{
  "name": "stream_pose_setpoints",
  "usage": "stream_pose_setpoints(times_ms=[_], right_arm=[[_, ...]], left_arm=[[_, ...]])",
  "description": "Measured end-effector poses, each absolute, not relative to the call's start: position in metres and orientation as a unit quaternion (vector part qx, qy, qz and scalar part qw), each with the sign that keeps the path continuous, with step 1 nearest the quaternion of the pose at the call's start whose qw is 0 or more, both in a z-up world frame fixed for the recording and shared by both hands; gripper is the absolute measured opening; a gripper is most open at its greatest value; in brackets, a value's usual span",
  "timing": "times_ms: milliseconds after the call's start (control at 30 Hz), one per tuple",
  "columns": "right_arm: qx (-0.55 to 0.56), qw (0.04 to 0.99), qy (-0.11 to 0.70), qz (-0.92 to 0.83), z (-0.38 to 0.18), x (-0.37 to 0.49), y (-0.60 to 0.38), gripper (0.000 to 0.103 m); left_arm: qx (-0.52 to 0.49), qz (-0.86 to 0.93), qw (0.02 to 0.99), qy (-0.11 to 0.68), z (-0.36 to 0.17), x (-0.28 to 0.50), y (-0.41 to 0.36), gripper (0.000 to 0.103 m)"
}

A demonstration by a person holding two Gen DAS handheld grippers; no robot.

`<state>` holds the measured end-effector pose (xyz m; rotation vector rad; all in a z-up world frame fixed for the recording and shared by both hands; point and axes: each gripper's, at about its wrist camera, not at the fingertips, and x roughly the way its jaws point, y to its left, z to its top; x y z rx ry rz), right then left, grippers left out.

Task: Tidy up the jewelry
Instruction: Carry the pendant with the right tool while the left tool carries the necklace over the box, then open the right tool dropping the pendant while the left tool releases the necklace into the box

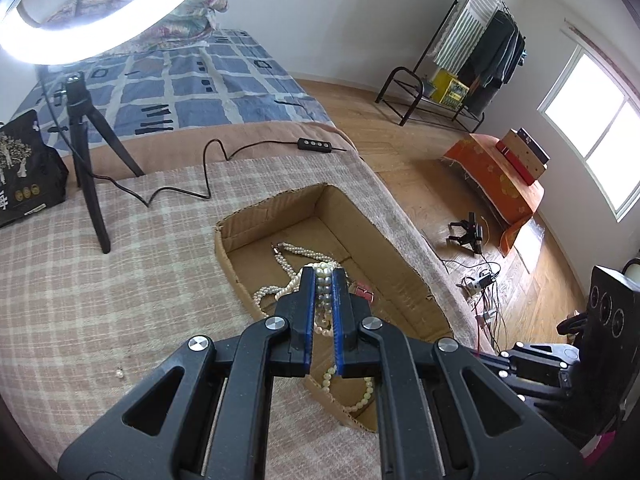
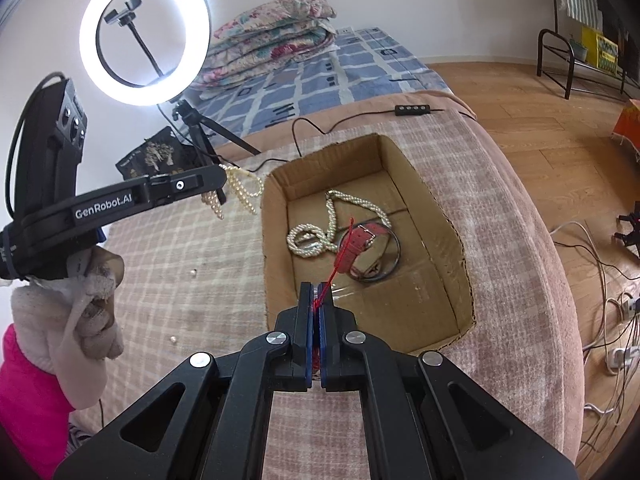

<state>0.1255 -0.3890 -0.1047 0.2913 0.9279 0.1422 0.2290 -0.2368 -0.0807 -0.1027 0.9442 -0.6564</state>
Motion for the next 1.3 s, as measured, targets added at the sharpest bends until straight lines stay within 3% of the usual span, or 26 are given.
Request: stream_pose_setpoints(times_ms=[800,833,867,900,933,967,1300], right_arm=[[0.131,0.864,0.482,0.065,-0.135,0.142,-0.396,0.001],[0.125,0.863,0.485,0.063,-0.135,0.142,-0.395,0.004],[0.12,0.863,0.487,0.06,-0.136,0.143,-0.394,0.014],[0.114,0.863,0.488,0.056,-0.136,0.144,-0.393,0.025],[0.106,0.864,0.49,0.049,-0.136,0.144,-0.391,0.054],[0.097,0.866,0.488,0.04,-0.135,0.144,-0.39,0.075],[0.052,0.872,0.486,0.027,-0.133,0.142,-0.378,0.077]], left_arm=[[-0.038,-0.303,0.823,0.479,-0.115,0.259,-0.284,0.006],[-0.038,-0.302,0.823,0.48,-0.115,0.259,-0.284,0.007],[-0.038,-0.302,0.822,0.482,-0.114,0.26,-0.284,0.016],[-0.038,-0.302,0.822,0.481,-0.113,0.259,-0.283,0.034],[-0.039,-0.3,0.824,0.479,-0.112,0.258,-0.282,0.043],[-0.039,-0.3,0.827,0.474,-0.11,0.257,-0.281,0.052],[-0.025,-0.295,0.833,0.468,-0.101,0.251,-0.274,0.053]])
